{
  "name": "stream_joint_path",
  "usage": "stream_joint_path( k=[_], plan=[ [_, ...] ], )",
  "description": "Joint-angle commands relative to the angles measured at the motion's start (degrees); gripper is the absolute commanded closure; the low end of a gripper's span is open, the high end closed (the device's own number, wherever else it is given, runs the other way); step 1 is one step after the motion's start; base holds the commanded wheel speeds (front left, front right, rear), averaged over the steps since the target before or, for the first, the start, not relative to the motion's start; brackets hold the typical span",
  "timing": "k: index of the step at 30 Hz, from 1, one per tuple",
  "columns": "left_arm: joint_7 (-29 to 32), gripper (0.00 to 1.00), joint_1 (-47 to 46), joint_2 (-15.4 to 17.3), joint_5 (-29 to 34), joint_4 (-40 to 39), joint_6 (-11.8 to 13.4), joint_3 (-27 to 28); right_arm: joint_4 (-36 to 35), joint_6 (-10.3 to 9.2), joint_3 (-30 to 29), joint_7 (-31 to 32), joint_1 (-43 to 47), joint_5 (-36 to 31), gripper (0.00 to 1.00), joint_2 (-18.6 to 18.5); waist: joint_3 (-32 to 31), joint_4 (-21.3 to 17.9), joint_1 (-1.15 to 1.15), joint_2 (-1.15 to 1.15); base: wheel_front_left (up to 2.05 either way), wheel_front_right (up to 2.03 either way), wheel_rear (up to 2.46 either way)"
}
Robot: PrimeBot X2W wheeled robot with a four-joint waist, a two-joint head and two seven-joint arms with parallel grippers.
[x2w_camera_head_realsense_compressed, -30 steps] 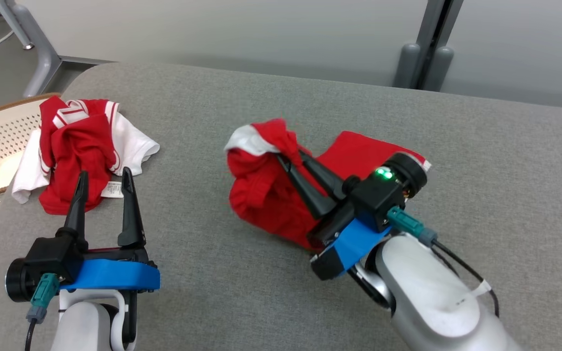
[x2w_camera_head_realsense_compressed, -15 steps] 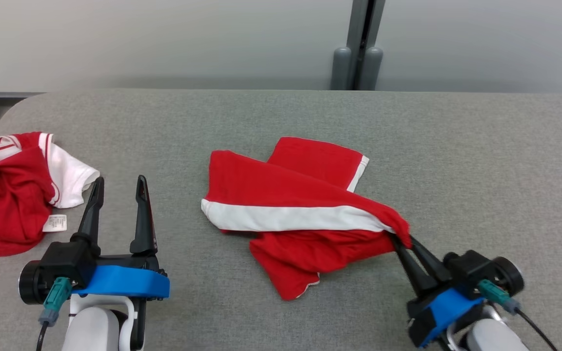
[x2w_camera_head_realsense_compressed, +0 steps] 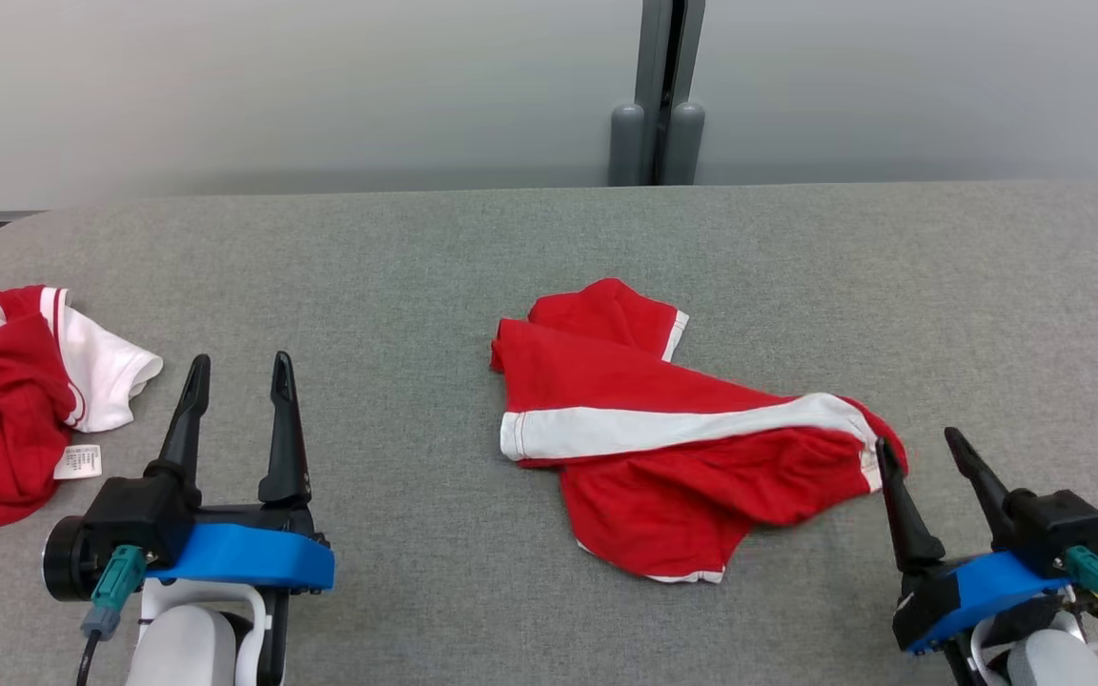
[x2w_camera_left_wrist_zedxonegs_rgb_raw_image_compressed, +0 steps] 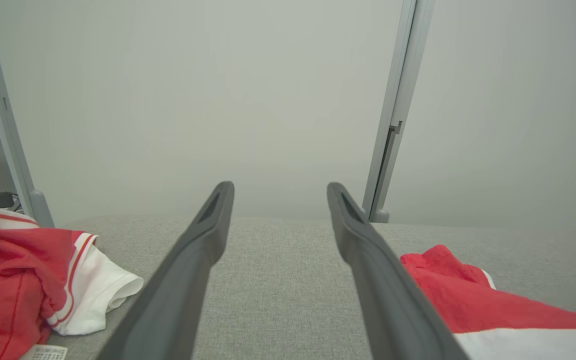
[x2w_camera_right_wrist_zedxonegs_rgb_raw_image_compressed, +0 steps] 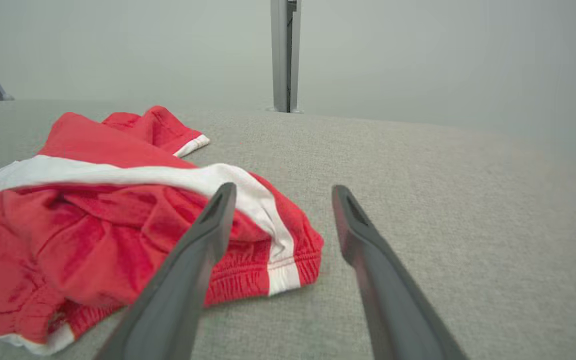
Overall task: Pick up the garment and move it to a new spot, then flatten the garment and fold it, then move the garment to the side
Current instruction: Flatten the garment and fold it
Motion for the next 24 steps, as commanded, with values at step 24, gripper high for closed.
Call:
stream_joint_path(
  k=[24],
  plan=[
    [-0.15, 0.00, -0.52, -0.15, 1.82, 0.63, -0.18, -0.93, -14.43, 0.01, -1.73, -0.03, 0.61, -1.35, 0.00, 7.08, 0.55, -1.17, 0.00, 0.00, 0.00, 0.00, 0.00]
  ],
)
